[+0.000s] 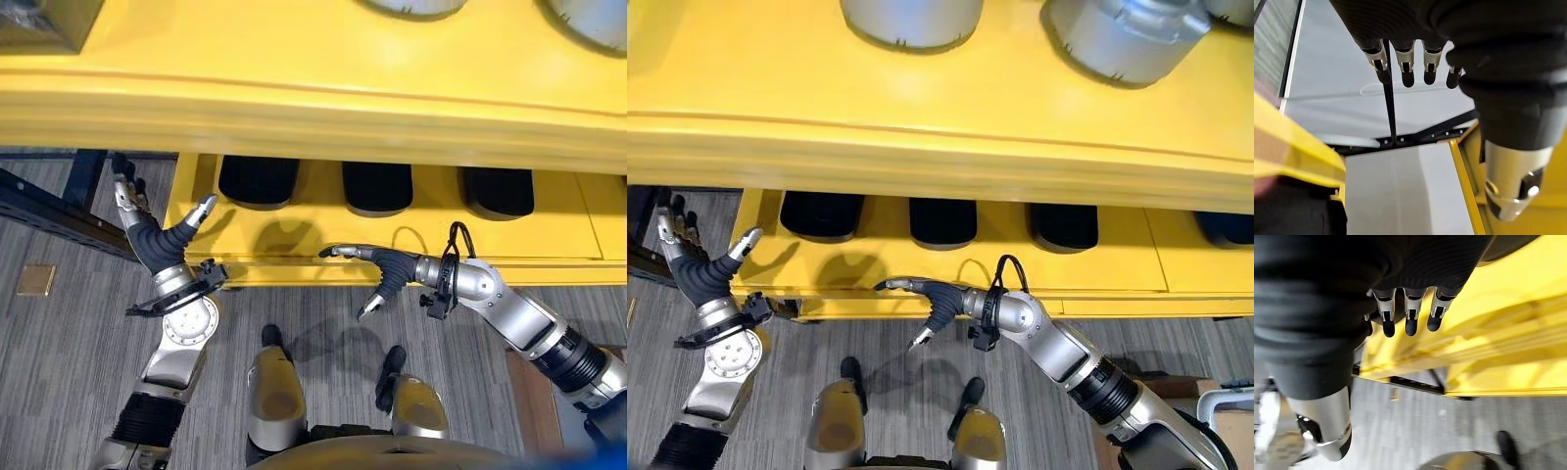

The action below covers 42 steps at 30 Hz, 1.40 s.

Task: Move parts from the plastic box to the shelf.

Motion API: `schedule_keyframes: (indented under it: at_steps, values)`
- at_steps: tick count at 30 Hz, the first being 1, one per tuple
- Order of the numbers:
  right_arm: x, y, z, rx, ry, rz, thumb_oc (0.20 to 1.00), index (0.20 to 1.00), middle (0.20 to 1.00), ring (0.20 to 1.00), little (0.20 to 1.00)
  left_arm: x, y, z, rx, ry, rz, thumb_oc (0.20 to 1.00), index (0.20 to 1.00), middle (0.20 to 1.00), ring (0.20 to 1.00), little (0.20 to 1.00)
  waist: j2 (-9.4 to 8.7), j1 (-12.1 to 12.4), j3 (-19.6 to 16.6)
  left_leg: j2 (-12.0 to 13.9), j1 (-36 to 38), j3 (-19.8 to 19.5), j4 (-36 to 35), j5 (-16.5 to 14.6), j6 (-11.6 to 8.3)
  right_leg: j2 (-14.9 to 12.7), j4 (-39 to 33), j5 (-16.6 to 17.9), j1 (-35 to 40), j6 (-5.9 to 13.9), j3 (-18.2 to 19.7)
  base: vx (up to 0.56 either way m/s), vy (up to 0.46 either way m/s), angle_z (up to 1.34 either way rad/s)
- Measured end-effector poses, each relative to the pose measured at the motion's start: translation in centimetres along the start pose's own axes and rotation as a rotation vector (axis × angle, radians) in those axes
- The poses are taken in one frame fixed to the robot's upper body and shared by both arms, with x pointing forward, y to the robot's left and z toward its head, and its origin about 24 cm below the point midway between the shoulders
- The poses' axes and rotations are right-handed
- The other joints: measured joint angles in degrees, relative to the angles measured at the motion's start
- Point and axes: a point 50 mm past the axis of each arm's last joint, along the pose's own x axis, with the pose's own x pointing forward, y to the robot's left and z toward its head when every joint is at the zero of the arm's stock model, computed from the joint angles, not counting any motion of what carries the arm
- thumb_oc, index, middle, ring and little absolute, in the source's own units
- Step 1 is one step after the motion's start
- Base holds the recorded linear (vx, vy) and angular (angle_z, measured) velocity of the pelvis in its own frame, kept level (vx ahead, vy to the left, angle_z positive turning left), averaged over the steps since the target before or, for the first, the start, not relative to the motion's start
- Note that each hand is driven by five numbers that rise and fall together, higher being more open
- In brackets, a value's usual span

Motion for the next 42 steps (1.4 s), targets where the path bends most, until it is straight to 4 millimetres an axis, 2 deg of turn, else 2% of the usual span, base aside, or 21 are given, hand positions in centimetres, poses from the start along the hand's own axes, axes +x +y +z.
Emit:
schedule_keyframes:
  at_steps: [4, 8, 11, 12, 14, 20, 29, 38, 41, 42]
  values:
    - [-1.0, 0.1, -1.0, 0.094, 0.017, -0.063, 1.000, 1.000, 1.000, 1.000, 1.000, -1.6, 0.5, -2.3, 0.067, 0.118, 0.011, 1.000, 1.000, 1.000, 1.000, 1.000, -0.46, -1.8, -4.4, -0.4, 1.1, 1.0, -1.9, 0.3, -0.30, -0.1, -1.0, 0.0, 0.0, 0.08, 0.4, 0.01, -0.012, -0.08]
    - [-1.7, 0.3, -1.8, 0.217, -0.005, -0.148, 1.000, 1.000, 1.000, 1.000, 1.000, -3.3, 1.2, -4.0, 0.103, 0.215, 0.037, 1.000, 1.000, 1.000, 1.000, 1.000, -0.39, -2.9, -6.6, -0.9, 3.7, 2.3, -5.1, 1.5, -0.58, -0.1, -2.1, 0.2, 0.9, 0.27, 1.0, 0.02, 0.001, -0.11]
    - [-2.5, 1.4, -3.2, 0.300, 0.047, -0.163, 1.000, 1.000, 1.000, 1.000, 1.000, -4.3, 1.1, -4.5, 0.086, 0.268, 0.061, 1.000, 1.000, 1.000, 1.000, 1.000, 0.21, -3.5, -8.6, -1.6, 6.1, 2.9, -8.8, 3.0, -0.77, -0.2, -3.2, 0.4, 2.1, 0.39, 0.9, 0.05, -0.006, -0.05]
    - [-2.7, 2.0, -4.0, 0.342, 0.067, -0.164, 1.000, 1.000, 1.000, 1.000, 1.000, -5.2, 1.7, -5.2, 0.087, 0.325, 0.081, 1.000, 1.000, 1.000, 1.000, 1.000, 0.59, -4.2, -10.4, -1.8, 7.0, 3.3, -10.6, 3.7, -0.93, -0.1, -3.9, 0.6, 2.4, 0.52, 0.9, 0.06, -0.010, -0.07]
    - [-2.9, 2.6, -4.5, 0.368, 0.090, -0.154, 1.000, 1.000, 1.000, 1.000, 1.000, -6.2, 2.1, -6.4, 0.086, 0.412, 0.109, 1.000, 1.000, 1.000, 1.000, 1.000, 1.25, -4.6, -11.3, -1.9, 8.4, 3.7, -12.7, 4.6, -1.17, 0.2, -4.9, 0.8, 3.2, 0.57, 0.9, 0.04, -0.005, -0.06]
    - [-2.7, 2.6, -4.4, 0.380, 0.083, -0.177, 1.000, 1.000, 1.000, 1.000, 1.000, -7.3, 2.6, -7.4, 0.075, 0.497, 0.133, 1.000, 1.000, 1.000, 1.000, 1.000, 1.67, -4.8, -12.2, -1.5, 9.9, 3.8, -16.7, 6.9, -1.76, 1.4, -7.0, 1.4, 4.0, 0.26, 0.2, 0.03, 0.007, 0.01]
    - [-3.0, 1.3, -4.4, 0.392, 0.069, -0.340, 1.000, 1.000, 1.000, 1.000, 1.000, -7.8, 3.9, -8.6, 0.082, 0.589, 0.241, 1.000, 1.000, 1.000, 1.000, 1.000, 2.29, -5.9, -12.3, -1.8, 11.6, 4.3, -18.5, 7.3, -1.87, 1.4, -7.4, 1.3, 4.9, 0.30, 0.1, 0.04, 0.031, -0.01]
    - [-5.4, 0.5, -5.2, 0.401, 0.082, -0.529, 1.000, 1.000, 1.000, 1.000, 1.000, -6.8, 5.4, -8.7, 0.131, 0.579, 0.371, 1.000, 1.000, 1.000, 1.000, 1.000, 2.59, -7.7, -12.2, -2.7, 11.7, 4.6, -18.3, 7.0, -1.45, 0.7, -7.1, 1.3, 4.7, 0.79, 0.5, 0.07, 0.053, -0.01]
    - [-6.0, 0.2, -5.2, 0.390, 0.063, -0.583, 1.000, 1.000, 1.000, 1.000, 1.000, -6.0, 5.1, -9.0, 0.144, 0.572, 0.373, 1.000, 1.000, 1.000, 1.000, 1.000, 2.72, -7.8, -11.7, -3.3, 11.4, 5.5, -17.6, 6.5, -1.23, 0.0, -5.4, 0.9, 3.1, 1.19, 1.9, 0.01, 0.050, -0.18]
    - [-6.3, -0.1, -5.1, 0.376, 0.053, -0.610, 1.000, 1.000, 1.000, 1.000, 1.000, -5.7, 4.6, -9.1, 0.138, 0.573, 0.366, 1.000, 1.000, 1.000, 1.000, 1.000, 2.57, -9.0, -11.5, -3.6, 10.9, 5.6, -16.6, 5.9, -0.98, -0.4, -4.6, 0.7, 2.3, 1.44, 2.2, -0.09, 0.054, -0.15]
